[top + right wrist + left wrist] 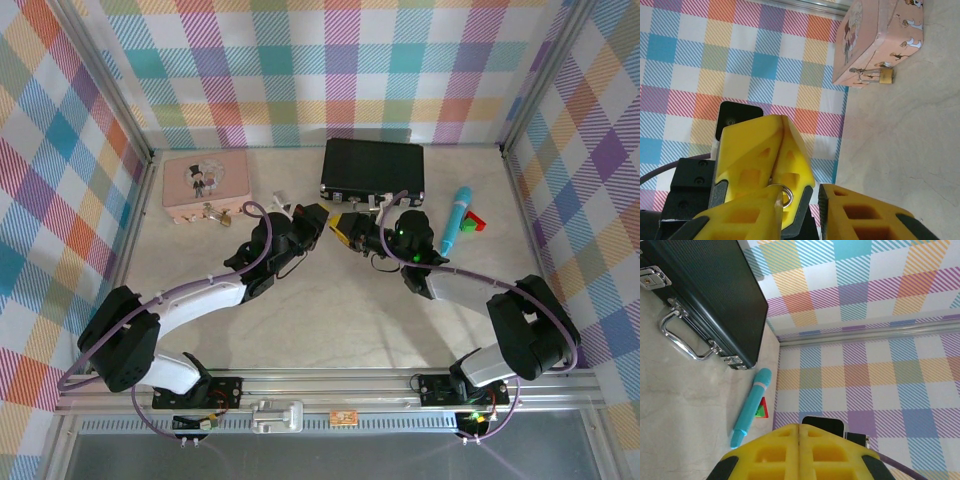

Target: Unlock the padlock with the key

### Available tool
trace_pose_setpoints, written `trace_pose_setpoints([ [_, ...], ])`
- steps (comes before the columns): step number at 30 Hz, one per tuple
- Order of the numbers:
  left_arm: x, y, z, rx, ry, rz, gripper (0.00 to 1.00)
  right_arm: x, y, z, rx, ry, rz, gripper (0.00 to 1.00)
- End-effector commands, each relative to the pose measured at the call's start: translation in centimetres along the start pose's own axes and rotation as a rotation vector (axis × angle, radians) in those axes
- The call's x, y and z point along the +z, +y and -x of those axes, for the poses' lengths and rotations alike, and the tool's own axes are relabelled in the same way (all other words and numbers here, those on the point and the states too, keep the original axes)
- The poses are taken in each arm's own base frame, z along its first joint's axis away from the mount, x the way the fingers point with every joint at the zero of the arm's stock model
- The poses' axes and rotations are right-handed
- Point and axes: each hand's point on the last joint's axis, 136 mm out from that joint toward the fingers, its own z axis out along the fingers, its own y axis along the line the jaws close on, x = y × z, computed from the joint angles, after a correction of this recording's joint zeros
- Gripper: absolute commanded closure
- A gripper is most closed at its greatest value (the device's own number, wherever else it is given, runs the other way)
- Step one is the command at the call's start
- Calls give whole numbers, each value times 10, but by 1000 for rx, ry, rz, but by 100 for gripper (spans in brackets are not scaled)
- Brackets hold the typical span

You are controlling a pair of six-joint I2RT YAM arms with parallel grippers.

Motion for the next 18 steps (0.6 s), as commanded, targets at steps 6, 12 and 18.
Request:
trace_pose_setpoints([
  [6, 3, -6, -5, 1, 16, -15, 100, -9, 36, -3, -72, -5, 91, 72],
  [12, 8, 1, -9, -18, 28, -3, 100, -9, 39, -4, -75, -3, 101, 73],
  [18, 13, -2, -12, -39, 46, -20, 100, -3, 35, -3, -63, 2, 107, 75],
])
